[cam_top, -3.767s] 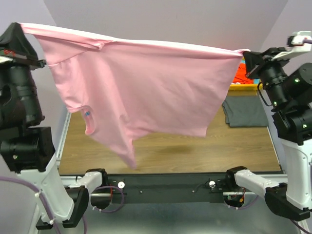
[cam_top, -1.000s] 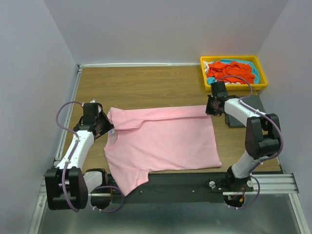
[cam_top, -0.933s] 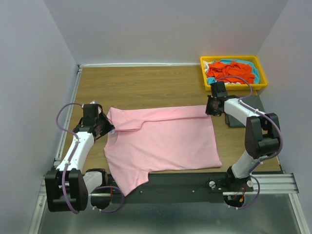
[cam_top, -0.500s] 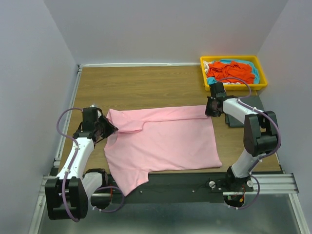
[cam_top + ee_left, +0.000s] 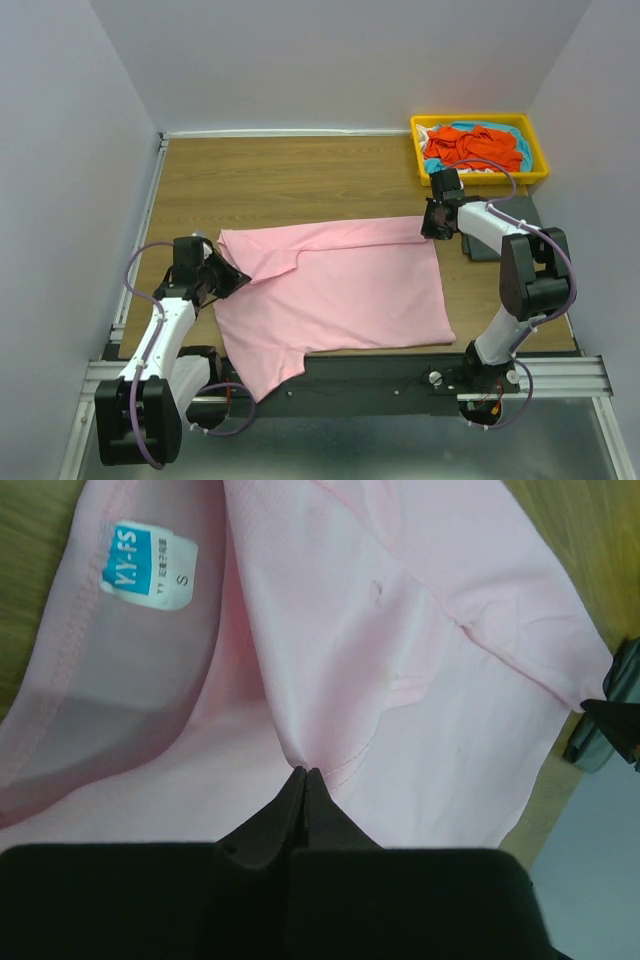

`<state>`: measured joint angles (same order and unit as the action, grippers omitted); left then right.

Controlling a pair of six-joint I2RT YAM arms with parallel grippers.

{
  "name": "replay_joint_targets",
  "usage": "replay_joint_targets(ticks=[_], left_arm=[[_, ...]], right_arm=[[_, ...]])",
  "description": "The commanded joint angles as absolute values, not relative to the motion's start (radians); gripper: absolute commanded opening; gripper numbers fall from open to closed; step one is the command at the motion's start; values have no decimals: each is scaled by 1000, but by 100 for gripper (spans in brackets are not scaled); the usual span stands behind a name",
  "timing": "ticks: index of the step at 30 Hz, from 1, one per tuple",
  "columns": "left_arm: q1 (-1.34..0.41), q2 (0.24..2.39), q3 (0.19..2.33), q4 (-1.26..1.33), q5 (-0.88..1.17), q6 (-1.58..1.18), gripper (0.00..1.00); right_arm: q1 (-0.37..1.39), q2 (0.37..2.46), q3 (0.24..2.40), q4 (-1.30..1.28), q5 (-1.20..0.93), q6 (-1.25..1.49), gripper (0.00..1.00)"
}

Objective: Fold and stack the t-shirts
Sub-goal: Fold the tshirt

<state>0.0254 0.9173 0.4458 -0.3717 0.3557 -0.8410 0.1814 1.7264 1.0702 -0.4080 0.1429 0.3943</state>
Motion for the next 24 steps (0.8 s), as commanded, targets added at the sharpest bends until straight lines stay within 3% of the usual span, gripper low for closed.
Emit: replay_joint_targets(ticks=[1,10,13,17,22,24], left_arm=[[18,905,394,-334,425,-876,0],[14,891,347,-314,420,-881,0],[14,877,342,-321,420,-887,12],[14,821,397,-376,368,-887,51],[23,837,540,-433,177,-802,72],[35,882,574,-434,88,-766,72]], right_arm=[[175,1738,1057,-431,176,417,4],[175,1733,1055,-436,190,433,14],[176,1718,1057,-442,206,439,27],[175,1663,1066,-452,225,437,39],[173,1606,1092,-465,259,431,50],[175,1586,1103,-466,275,430,50]])
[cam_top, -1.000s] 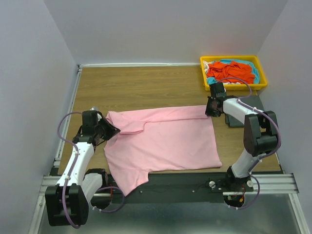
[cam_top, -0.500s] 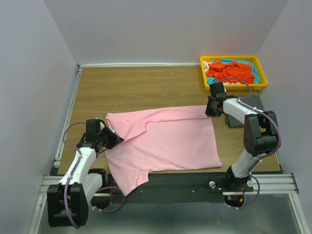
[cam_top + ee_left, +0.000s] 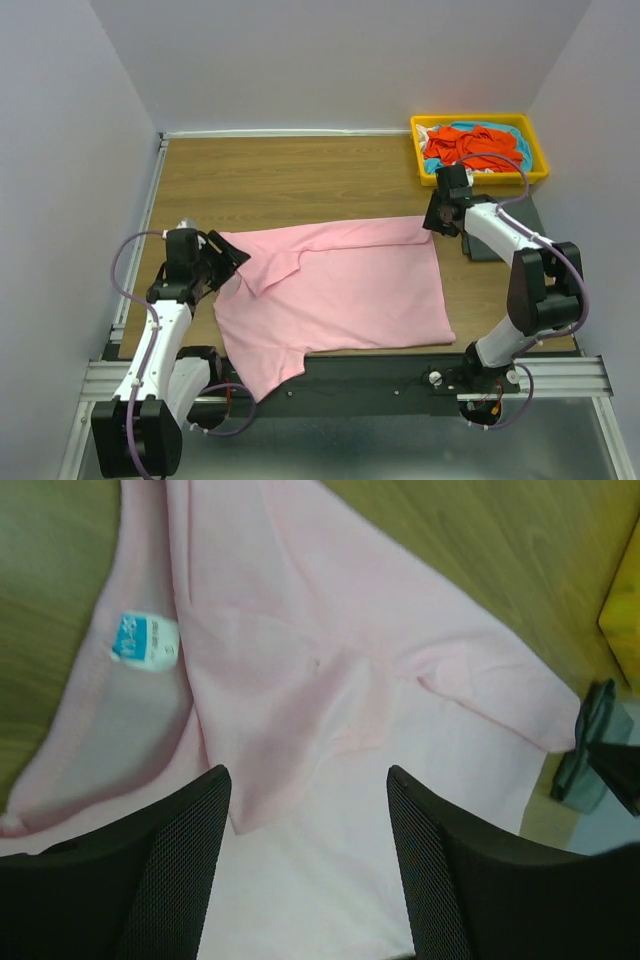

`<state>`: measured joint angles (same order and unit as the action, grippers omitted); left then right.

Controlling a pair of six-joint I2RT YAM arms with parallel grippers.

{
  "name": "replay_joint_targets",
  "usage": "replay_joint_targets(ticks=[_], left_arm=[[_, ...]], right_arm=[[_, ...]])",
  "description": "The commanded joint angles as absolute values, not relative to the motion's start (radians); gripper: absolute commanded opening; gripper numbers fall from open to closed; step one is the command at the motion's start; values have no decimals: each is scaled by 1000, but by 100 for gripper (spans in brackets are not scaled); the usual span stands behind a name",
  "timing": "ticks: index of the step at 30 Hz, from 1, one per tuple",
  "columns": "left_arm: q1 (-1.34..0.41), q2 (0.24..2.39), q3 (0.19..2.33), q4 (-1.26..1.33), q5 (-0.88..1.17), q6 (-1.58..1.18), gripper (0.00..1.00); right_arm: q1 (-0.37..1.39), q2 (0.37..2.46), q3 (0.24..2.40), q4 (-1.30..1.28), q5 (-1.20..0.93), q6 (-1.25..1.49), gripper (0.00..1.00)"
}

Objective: Fold and stack the t-shirts
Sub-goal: Fold the tshirt

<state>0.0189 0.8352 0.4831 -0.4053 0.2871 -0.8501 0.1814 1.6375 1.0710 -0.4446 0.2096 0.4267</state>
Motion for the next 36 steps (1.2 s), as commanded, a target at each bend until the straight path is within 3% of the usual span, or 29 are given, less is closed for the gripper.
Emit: replay_joint_targets(ticks=[1,6,14,22,30,36], left_arm=[[41,899,589,-428,65,-729,72],[64,1037,650,-348,8,-646,71],[69,1301,715,-226,14,-581,62],[72,1348,739,-221,8,-557,58],[75,1347,767,-233,12,-545,57],[74,1344,762,-235,11,-538,57]], right_arm=[[175,1582,1106,-466,278,426,50],[170,1580,1120,-450,216,417,48],[85,1623,985,-307,68,489,35],[5,1655,865,-232,-14,537,22],[5,1529,903,-239,-44,502,23],[5,1502,936,-186,-231,561,25]])
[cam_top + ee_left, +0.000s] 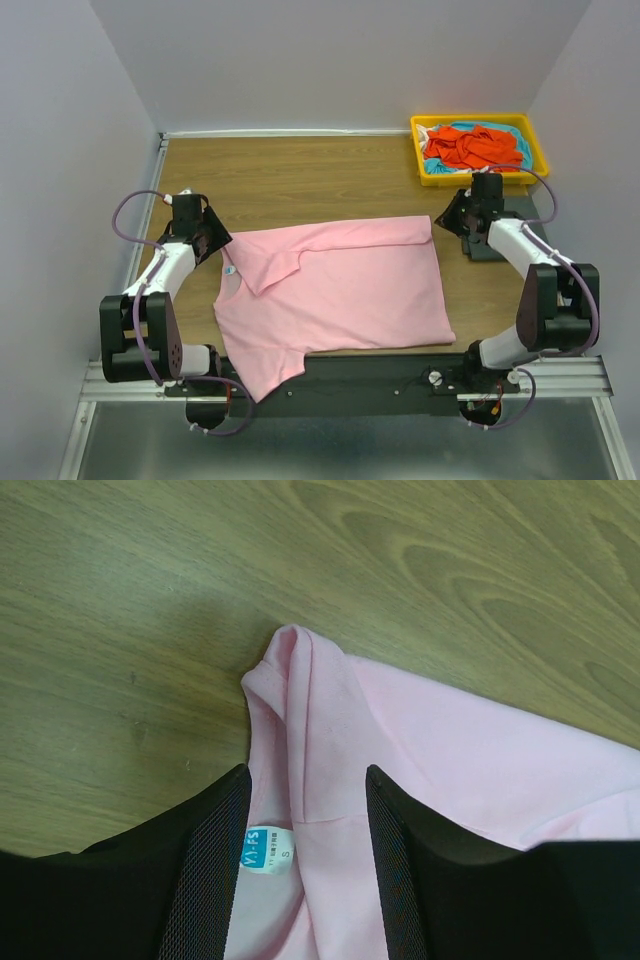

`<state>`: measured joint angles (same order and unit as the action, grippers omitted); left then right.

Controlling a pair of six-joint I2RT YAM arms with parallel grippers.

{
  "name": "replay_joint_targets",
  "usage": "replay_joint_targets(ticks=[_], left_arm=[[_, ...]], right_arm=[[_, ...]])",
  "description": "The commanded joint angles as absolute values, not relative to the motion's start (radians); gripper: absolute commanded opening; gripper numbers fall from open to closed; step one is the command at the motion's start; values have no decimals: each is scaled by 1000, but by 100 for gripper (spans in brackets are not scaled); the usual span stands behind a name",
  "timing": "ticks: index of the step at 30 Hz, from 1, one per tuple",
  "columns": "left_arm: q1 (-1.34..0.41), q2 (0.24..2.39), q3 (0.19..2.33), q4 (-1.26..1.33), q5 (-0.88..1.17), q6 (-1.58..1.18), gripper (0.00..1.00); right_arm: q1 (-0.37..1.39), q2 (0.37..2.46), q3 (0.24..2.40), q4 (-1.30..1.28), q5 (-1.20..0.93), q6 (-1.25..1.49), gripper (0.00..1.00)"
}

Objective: Fold and stack the t-shirts
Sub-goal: Fold the tshirt

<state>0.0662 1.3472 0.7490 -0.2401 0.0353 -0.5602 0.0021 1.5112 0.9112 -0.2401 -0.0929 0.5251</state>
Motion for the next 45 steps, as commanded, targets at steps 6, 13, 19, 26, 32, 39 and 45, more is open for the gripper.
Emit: replay_joint_targets(ticks=[6,13,19,26,32,39,45], left_arm=[[74,1345,750,-232,21,-538,57],[74,1328,738,-229,20,-538,57],[75,1331,736,-227,17,-529,57],[75,1350,744,-213,51,-526,57],[74,1420,782,-201,57,-515,57],[74,1512,842,-181,61,-505,45],[72,1519,887,-187,58,-509,40]], right_arm=[[3,1589,875,-92,-304,635,25],[-23,1624,786,-83,-192,612,24],[-34,1609,765,-81,-149,586,24],[-32,1560,831,-78,-279,564,26],[-31,1621,914,-63,-321,586,27],[-31,1718,974,-28,-337,606,27],[-31,1749,1002,-21,-350,614,27]])
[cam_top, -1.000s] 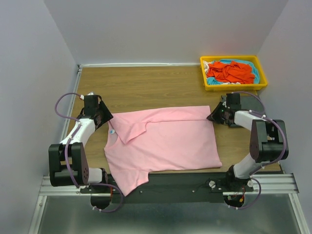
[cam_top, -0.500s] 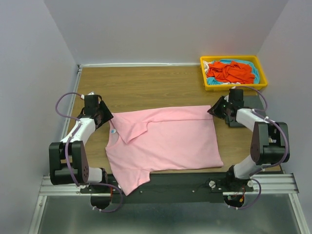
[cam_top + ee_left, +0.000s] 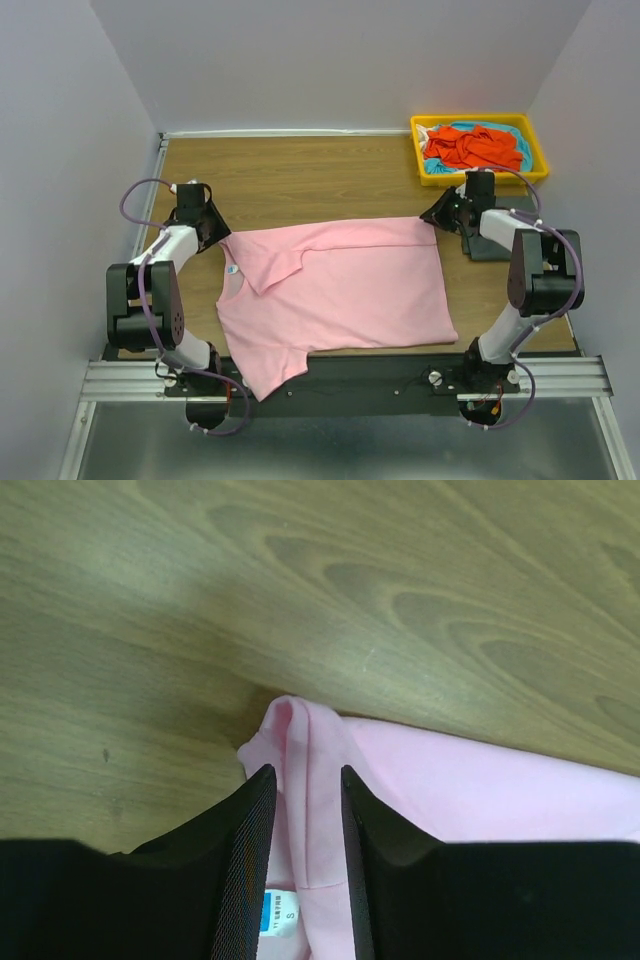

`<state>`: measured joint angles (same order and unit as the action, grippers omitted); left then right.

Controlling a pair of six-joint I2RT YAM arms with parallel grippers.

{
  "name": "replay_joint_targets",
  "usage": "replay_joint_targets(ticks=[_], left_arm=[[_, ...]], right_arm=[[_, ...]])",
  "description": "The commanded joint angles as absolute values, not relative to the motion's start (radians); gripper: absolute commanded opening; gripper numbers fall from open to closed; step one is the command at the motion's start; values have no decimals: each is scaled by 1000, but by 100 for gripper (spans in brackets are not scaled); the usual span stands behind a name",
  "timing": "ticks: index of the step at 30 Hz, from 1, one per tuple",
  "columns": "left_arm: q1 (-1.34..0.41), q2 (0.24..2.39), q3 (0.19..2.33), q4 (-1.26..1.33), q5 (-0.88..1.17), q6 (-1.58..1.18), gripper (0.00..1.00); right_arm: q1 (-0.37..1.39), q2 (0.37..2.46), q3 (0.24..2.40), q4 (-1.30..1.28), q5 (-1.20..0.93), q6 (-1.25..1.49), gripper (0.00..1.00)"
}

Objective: Fold and stack the t-shirts
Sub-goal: Fold the tshirt

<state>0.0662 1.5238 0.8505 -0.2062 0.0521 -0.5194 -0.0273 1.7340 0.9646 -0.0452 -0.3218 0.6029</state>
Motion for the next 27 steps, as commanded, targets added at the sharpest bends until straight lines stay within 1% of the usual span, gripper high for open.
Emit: replay_joint_targets(ticks=[1,15,16,18,19,20,21,22,24,27], left_arm=[[74,1520,887,-184,54,-509,40],[74,1663,919,-150,8,-491,38],[74,1670,922,-150,9,-491,36],[74,1675,931,-149,17,-491,25],[72,1677,933,-149,20,-492,24],[74,1677,936,-147,20,-492,16],[74,1678,940,-147,20,-489,12],[72,1678,940,-153,15,-489,10],[74,1672,942,-163,8,-485,2],[80,1663,940,-172,-35,-488,0]], right_arm=[[-31,1753,1002,-21,-348,612,27],[-31,1839,988,-11,-305,609,27],[-31,1844,986,-11,-302,611,27],[-31,1850,982,-9,-301,606,27],[-31,1850,979,-11,-295,606,26],[-31,1851,976,-11,-290,606,26],[-31,1852,973,-11,-287,604,26],[-31,1852,971,-9,-278,606,26],[-32,1850,965,-9,-264,604,26],[-34,1855,957,-9,-233,609,26]])
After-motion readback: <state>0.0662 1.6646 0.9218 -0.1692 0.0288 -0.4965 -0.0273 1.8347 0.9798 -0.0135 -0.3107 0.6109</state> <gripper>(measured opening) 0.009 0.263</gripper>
